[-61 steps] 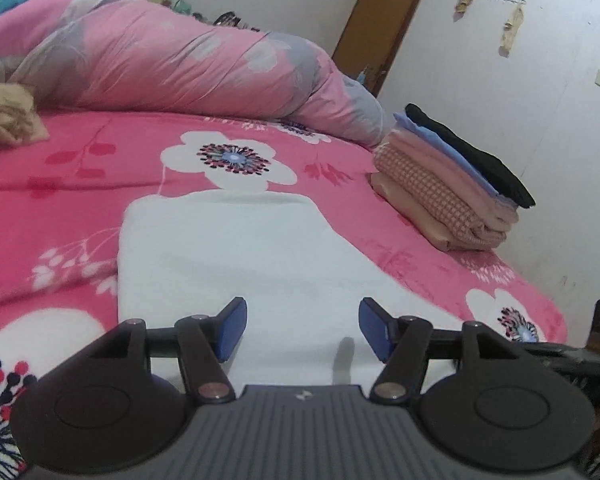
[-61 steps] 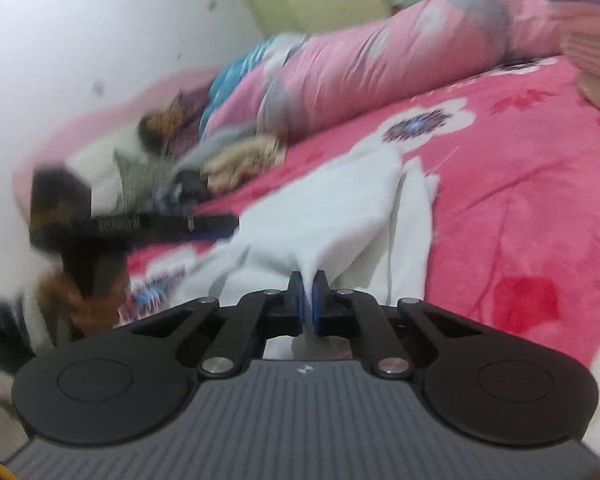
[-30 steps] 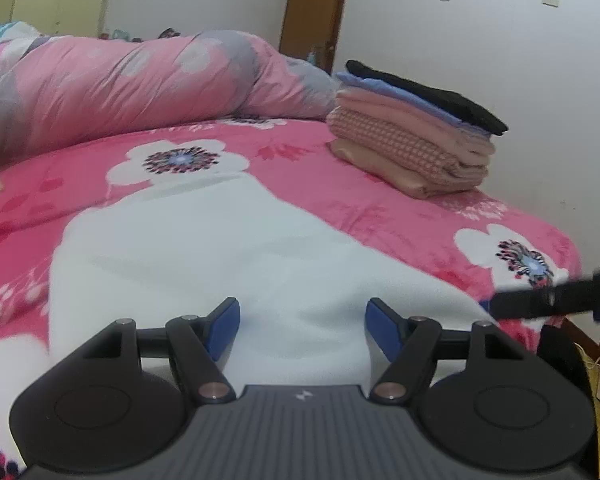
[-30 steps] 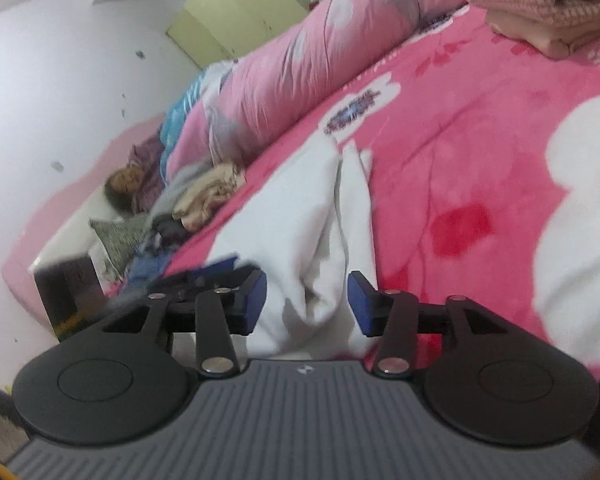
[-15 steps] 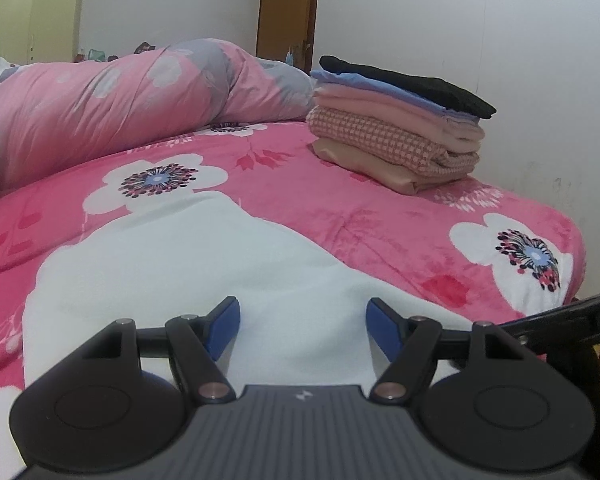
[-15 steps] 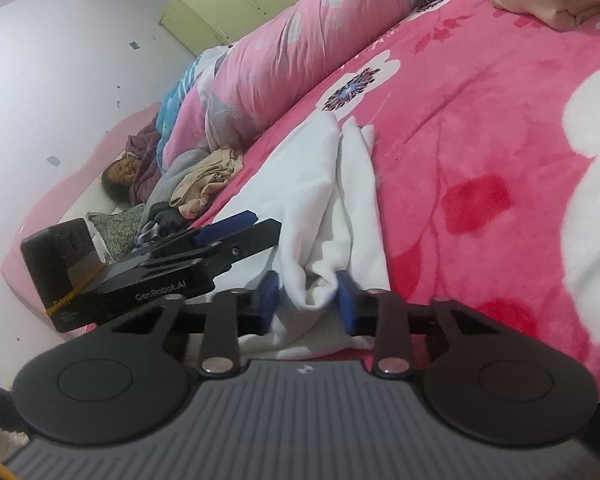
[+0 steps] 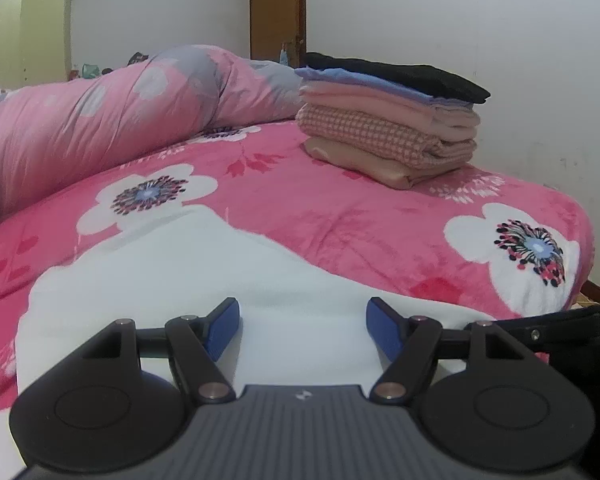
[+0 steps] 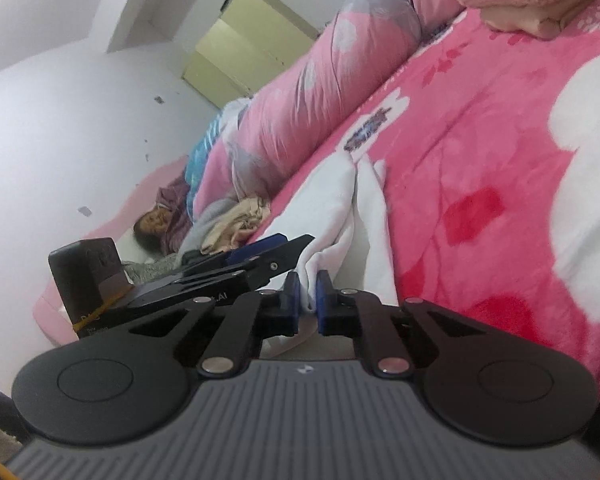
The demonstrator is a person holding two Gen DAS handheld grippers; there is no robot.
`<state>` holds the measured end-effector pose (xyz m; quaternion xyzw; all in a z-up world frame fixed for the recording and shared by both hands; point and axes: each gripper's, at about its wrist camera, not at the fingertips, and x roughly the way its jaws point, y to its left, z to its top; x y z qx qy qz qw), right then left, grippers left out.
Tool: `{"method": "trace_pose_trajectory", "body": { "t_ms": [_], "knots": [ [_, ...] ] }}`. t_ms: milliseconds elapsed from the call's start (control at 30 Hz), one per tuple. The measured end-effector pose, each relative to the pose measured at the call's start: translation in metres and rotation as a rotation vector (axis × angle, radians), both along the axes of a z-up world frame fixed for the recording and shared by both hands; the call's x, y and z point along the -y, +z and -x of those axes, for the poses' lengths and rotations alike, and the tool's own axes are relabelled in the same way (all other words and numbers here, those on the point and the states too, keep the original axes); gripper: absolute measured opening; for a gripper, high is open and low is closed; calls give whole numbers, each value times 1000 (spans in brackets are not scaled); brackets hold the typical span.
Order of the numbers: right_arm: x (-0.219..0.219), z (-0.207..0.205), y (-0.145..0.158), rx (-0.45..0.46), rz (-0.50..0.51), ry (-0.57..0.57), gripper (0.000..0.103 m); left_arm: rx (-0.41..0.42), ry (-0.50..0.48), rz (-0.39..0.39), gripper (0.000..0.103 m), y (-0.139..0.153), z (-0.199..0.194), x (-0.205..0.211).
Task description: Fold clothes
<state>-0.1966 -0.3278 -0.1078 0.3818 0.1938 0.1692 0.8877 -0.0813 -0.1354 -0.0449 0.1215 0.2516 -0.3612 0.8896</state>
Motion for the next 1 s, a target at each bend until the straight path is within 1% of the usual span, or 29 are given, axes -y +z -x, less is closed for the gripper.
{"method": "trace_pose_trajectory", "body": {
  "t_ms": [100, 200, 300, 367, 433, 467, 500, 567, 667, 733, 800, 833, 900, 1000],
  "knots": [
    [5, 4, -3, 8, -8, 1, 6, 2, -14, -15, 71, -1, 3, 7],
    [8, 8, -15, -10, -19, -4, 6, -9, -22, -32, 72, -10, 5, 13],
    [11, 7, -34, -53, -31, -12, 6, 29, -36, -55, 75, -20, 11, 17],
    [14, 4, -39, -64, -56, 1, 7, 65, -46, -67, 76, -24, 15, 17],
    [17, 4, -31, -67, -29, 15, 12, 80, -49, -67, 76, -26, 17, 16],
    [20, 5, -24, -61, 4, 20, 15, 81, -50, -59, 76, -26, 16, 15],
    [24, 6, -16, -55, 38, 25, 20, 78, -51, -49, 76, -27, 16, 13],
    [32, 3, -2, -43, 97, 11, 27, 72, -54, -27, 76, -28, 14, 10],
    [42, -24, 21, -25, 146, 17, 28, 69, -58, -1, 77, -30, 13, 6],
    [37, -55, 34, -6, 167, 67, 30, 68, -58, 14, 77, -31, 13, 4],
    [26, -95, 40, -12, 194, 121, 39, 64, -57, 26, 77, -32, 13, 3],
    [23, -113, 39, -23, 199, 146, 41, 62, -57, 33, 78, -32, 13, 2],
    [14, -153, 33, -69, 217, 184, 41, 56, -58, 46, 78, -33, 12, 1],
    [2, -195, 22, -125, 239, 221, 41, 48, -64, 70, 79, -34, 11, -3]
  ]
}}
